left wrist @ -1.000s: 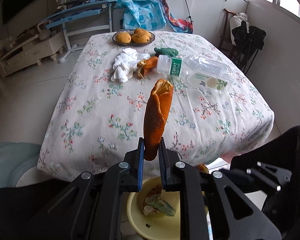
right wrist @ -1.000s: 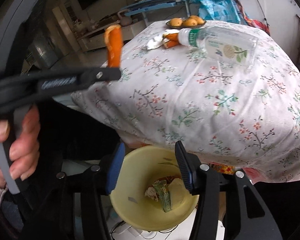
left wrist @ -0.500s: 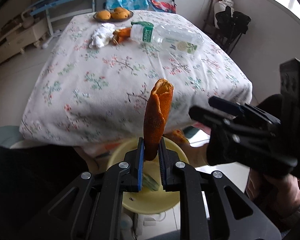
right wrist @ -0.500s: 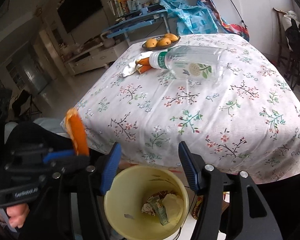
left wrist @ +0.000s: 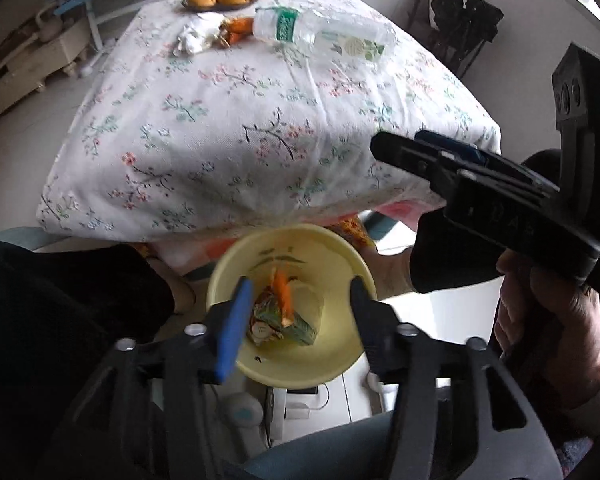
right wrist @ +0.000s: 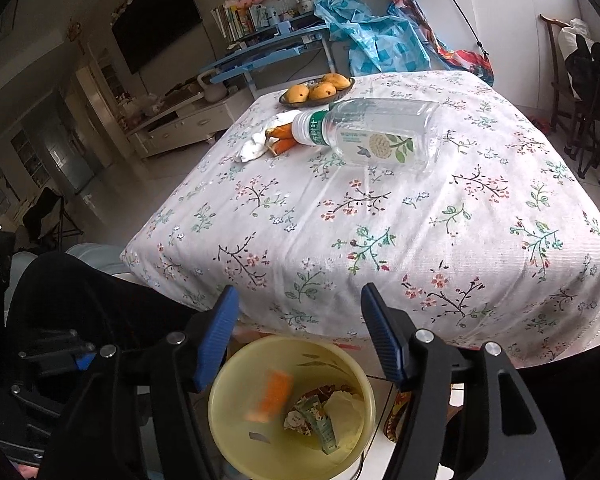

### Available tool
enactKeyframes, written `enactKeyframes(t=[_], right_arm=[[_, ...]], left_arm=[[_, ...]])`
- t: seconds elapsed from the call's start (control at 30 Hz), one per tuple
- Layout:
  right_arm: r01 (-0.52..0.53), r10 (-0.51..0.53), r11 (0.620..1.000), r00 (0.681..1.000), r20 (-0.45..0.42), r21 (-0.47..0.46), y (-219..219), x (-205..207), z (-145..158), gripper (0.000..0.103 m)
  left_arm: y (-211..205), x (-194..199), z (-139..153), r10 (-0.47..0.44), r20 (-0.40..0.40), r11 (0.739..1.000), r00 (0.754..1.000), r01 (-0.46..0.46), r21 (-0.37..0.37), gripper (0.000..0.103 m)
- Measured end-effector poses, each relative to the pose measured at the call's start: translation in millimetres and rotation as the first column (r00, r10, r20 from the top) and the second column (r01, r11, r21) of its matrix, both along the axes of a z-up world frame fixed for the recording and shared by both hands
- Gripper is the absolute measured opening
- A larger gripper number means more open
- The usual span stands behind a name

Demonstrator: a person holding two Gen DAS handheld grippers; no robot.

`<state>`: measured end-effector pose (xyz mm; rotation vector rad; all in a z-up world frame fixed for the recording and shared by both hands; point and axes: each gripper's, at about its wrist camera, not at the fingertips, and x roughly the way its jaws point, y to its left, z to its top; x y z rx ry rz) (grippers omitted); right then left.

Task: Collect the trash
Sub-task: 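Carry both orange peels to the yellow bucket and open both grippers, then move both tools back over the table toward the bottle and tissue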

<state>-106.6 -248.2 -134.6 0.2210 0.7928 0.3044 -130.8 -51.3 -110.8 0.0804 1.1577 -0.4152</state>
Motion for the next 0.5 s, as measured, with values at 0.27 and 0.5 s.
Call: enactKeyframes(t=[0.27,0.5], right_arm=[[-0.011,0.010,1.000,1.000,-0.007,-0.004,2,0,-2,0.064],[-0.023,0.023,1.000,1.000,-0.012,-0.016,6,1,-3,0.065]], left_arm=[[22,7,14,0.131,0.109,0.991,0.985,-0.127,-0.041,0.068],[47,16,27,0.261,0.166,0.962,0.951,-0.242,-0.125,0.071]])
